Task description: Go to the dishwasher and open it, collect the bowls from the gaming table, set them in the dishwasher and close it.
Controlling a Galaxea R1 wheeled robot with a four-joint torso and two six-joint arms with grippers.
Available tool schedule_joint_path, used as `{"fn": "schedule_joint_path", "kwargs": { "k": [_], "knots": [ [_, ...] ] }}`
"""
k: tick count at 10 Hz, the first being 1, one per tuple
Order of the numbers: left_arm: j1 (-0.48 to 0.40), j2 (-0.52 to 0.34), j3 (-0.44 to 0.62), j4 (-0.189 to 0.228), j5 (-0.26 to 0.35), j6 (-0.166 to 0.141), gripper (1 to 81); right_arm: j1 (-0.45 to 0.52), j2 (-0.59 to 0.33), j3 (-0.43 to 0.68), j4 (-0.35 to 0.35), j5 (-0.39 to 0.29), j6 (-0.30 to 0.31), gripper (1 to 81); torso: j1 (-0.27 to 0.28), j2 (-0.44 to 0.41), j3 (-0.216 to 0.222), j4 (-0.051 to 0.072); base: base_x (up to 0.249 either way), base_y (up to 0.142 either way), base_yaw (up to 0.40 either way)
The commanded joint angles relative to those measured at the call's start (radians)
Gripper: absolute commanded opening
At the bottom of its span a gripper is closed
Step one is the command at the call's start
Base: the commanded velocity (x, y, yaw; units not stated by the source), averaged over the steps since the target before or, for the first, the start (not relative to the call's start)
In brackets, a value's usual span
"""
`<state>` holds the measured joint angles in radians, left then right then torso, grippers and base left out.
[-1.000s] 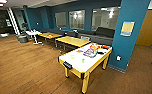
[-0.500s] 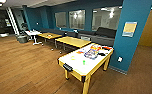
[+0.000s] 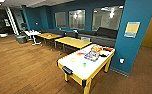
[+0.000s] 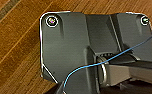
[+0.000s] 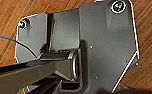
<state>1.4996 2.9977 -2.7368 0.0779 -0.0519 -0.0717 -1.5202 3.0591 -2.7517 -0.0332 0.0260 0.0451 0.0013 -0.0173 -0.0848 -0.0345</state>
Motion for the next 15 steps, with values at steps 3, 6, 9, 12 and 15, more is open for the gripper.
{"fn": "schedule_joint_path", "kwargs": {
  "k": [3, 6, 9, 12, 15],
  "knots": [
    [-0.040, -0.005, -0.001, 0.003, 0.053, 0.006, 81.1, 0.045, 0.002, 0.000, 0.004, -0.057, -0.002, 81.1, 0.000, 0.000, 0.000, 0.000, 0.154, 0.064, 0.000],
    [-0.040, -0.005, -0.001, 0.002, 0.053, 0.006, 81.1, 0.042, 0.000, -0.002, 0.004, -0.057, -0.002, 81.1, 0.000, 0.000, 0.000, 0.000, 0.157, 0.072, 0.000],
    [-0.038, -0.003, -0.001, 0.003, 0.049, 0.007, 81.1, 0.037, 0.000, -0.002, 0.004, -0.057, -0.002, 81.1, 0.000, 0.000, 0.000, 0.000, 0.159, 0.083, 0.000],
    [-0.037, -0.005, -0.001, 0.002, 0.049, 0.006, 81.1, 0.037, 0.000, 0.000, 0.004, -0.057, -0.002, 81.1, 0.000, 0.000, 0.000, 0.000, 0.159, 0.098, 0.000],
    [-0.035, -0.003, -0.001, 0.002, 0.049, 0.006, 81.1, 0.037, 0.000, 0.000, 0.004, -0.057, -0.002, 81.1, 0.000, 0.000, 0.000, 0.000, 0.159, 0.105, 0.000]
  ]
}}
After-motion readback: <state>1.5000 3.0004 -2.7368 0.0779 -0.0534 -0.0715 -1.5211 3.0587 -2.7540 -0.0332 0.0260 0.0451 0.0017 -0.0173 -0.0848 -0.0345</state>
